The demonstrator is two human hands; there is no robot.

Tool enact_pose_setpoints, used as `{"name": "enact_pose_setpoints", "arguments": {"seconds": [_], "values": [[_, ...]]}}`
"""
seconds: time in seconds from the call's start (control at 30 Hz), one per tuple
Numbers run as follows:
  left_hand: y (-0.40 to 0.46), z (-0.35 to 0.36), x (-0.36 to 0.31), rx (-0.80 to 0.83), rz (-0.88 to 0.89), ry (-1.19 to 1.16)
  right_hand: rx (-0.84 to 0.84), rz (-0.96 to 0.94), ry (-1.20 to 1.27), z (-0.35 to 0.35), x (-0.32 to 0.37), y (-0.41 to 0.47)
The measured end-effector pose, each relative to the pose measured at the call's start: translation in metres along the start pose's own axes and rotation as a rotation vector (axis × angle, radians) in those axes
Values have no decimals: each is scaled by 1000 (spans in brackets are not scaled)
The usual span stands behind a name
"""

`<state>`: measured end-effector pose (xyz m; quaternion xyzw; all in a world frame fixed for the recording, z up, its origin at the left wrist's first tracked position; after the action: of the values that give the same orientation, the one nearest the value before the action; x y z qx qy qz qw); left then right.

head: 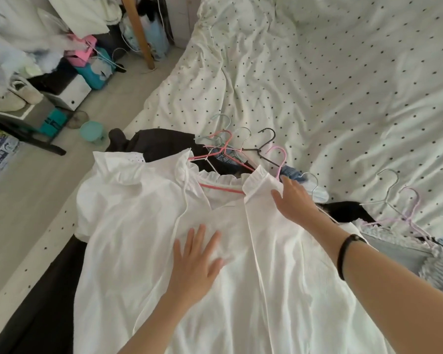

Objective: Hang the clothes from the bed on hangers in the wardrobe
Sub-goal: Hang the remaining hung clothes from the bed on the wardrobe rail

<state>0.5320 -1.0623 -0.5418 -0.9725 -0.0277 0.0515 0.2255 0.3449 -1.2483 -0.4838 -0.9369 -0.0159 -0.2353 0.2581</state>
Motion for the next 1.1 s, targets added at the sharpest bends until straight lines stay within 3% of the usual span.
{"name": "enact_pose_setpoints", "arguments": {"seconds": [0.2,0.47,0.6,0.77,0.93,1.1], "values": [[22,11,-1,-54,8,-122,64,65,-28,20,-6,40],[24,14,-2,-47,-26,-163,-26,161,185,22,1,60],[13,-11,-3,-70,-52,-202,-193,118,256,3,10,42],[5,-64,7,-272,-63,-192,-382,-85,219,-33,17,-9],[-2,-142,-8,-495,-90,-262,-504,-4,445,-75,-10,-85],[-30,-224,-63,-690,71,-218,-635,11,501,-137,-53,-193]]}}
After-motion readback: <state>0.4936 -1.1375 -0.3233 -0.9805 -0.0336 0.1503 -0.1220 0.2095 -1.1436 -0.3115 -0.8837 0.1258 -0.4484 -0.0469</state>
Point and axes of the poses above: each hand's wrist, its own y-axis towards the middle knuckle, its own z-axis out of the palm, x = y × z, the point moved 2 cm from there along y, towards the middle knuckle, and after that the axes turned 10 degrees about y, right-handed, at the moved point
